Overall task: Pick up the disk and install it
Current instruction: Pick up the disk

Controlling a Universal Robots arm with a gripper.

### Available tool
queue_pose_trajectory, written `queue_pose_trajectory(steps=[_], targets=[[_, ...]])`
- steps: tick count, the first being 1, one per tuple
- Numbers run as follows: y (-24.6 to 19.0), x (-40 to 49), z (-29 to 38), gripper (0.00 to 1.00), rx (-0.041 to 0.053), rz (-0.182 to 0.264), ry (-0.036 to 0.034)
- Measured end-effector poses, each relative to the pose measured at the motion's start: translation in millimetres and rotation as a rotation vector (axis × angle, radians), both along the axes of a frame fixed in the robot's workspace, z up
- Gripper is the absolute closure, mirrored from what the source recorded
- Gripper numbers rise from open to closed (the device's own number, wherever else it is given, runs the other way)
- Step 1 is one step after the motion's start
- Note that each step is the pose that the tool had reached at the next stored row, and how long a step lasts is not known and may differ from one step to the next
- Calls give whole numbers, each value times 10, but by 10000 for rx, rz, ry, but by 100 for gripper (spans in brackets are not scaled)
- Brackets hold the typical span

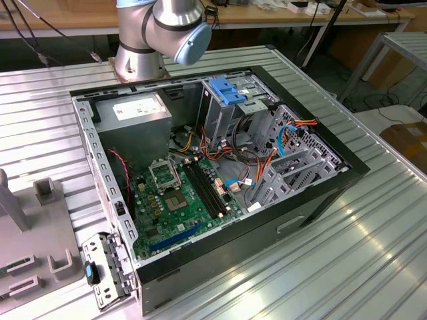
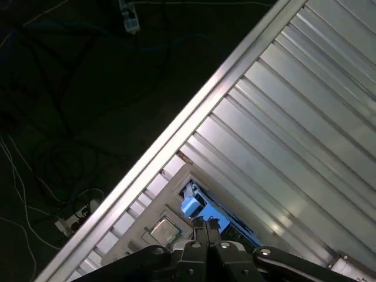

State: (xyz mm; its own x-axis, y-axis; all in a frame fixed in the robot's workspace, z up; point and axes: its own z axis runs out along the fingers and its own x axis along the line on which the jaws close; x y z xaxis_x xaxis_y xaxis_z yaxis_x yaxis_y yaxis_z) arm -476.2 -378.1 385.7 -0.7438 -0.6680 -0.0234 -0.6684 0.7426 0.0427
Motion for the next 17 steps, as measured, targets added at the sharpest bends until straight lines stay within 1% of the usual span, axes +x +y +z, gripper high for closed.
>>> queue_pose_trajectory(steps=[3,5,7,8,10,12,14,16,17], targets=[[0,0,-10,89,-3,627,-1],[0,0,-20,89,-6,1309,0],[0,0,-25,89,-13,1690,0],[-1,1,-31,89,-20,2083,1],[0,1,-43,89,-21,2611,0],[0,1,-57,89,-23,3025,1],[0,2,-81,89,-35,3614,2],[1,13,-96,89,-70,3832,0],[0,26,-108,89,-116,3856,-9]])
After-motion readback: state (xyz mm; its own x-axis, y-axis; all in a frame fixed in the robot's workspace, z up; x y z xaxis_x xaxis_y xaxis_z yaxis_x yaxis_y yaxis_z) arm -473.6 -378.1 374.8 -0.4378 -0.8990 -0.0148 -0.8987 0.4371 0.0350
